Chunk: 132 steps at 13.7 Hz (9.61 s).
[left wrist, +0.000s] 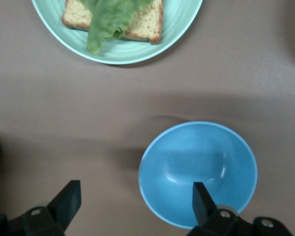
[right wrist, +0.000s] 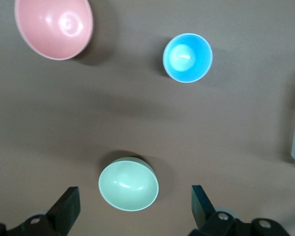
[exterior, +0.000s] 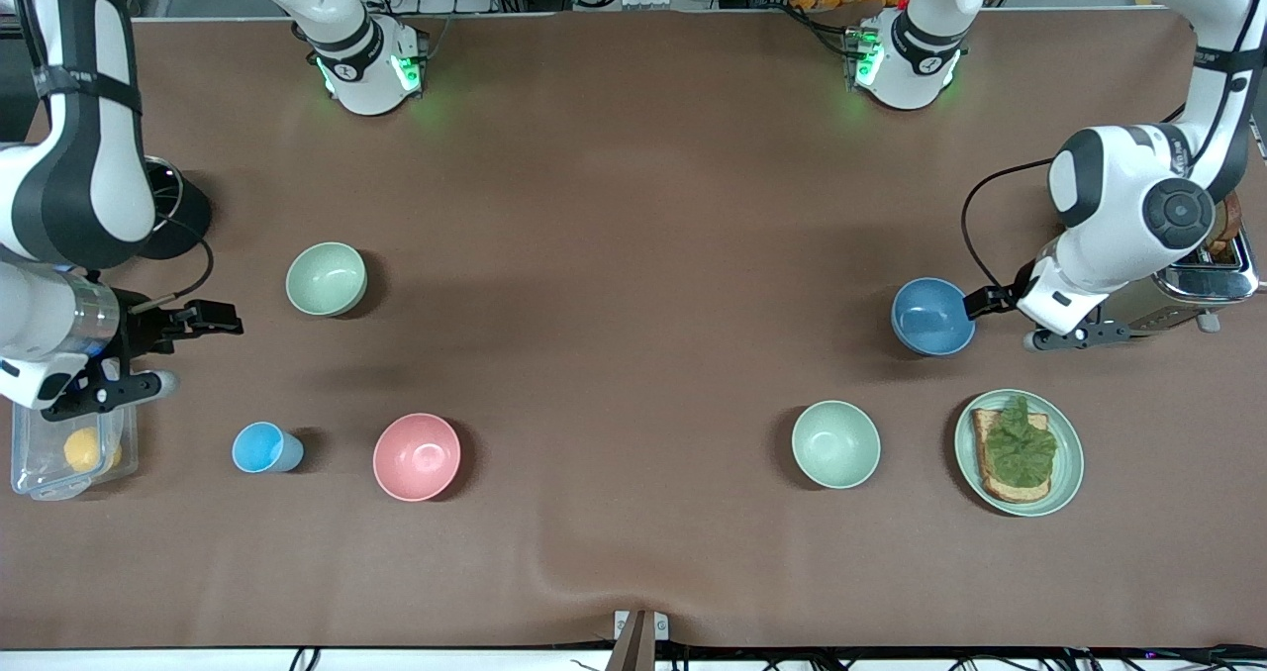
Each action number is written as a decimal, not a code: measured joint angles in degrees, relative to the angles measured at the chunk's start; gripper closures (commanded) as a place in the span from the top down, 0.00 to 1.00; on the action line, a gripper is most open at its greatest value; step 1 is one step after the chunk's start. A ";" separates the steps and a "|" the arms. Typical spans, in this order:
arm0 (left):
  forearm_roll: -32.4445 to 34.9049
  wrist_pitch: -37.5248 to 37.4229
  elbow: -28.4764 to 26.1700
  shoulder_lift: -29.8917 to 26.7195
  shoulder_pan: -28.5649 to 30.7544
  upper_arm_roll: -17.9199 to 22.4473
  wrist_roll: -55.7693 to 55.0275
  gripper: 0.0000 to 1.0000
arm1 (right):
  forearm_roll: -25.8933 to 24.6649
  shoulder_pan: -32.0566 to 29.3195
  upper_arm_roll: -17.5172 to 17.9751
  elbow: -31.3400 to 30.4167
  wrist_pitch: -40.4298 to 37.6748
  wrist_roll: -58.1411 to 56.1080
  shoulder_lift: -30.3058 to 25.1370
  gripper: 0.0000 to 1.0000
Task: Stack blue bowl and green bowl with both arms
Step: 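Reach the right gripper to the green bowl while the left gripper reaches the blue bowl, then grasp the green bowl with the right gripper while the left gripper grasps the blue bowl, then carry the green bowl and the blue bowl toward each other, then lower the blue bowl into the green bowl with the left gripper, then open the left gripper to release the blue bowl inside the green bowl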
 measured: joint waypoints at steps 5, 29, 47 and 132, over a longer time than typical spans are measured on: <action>0.00 1.09 -0.14 3.41 -0.06 -0.17 0.00 1.00 | 2.64 -5.13 -0.17 -12.93 13.55 -6.18 -1.85 1.00; 0.00 3.69 -0.13 7.67 -0.07 -0.21 0.00 0.00 | 2.74 -4.56 0.34 -54.10 48.75 -7.88 -11.01 0.00; 0.00 3.05 3.23 3.94 -0.18 -0.55 2.90 0.00 | 16.25 21.76 1.05 -42.01 33.57 41.31 -13.25 0.00; -9.51 2.51 12.82 14.31 -39.12 -9.21 -59.65 0.36 | 49.92 43.64 -5.66 -22.76 34.82 88.65 11.77 1.00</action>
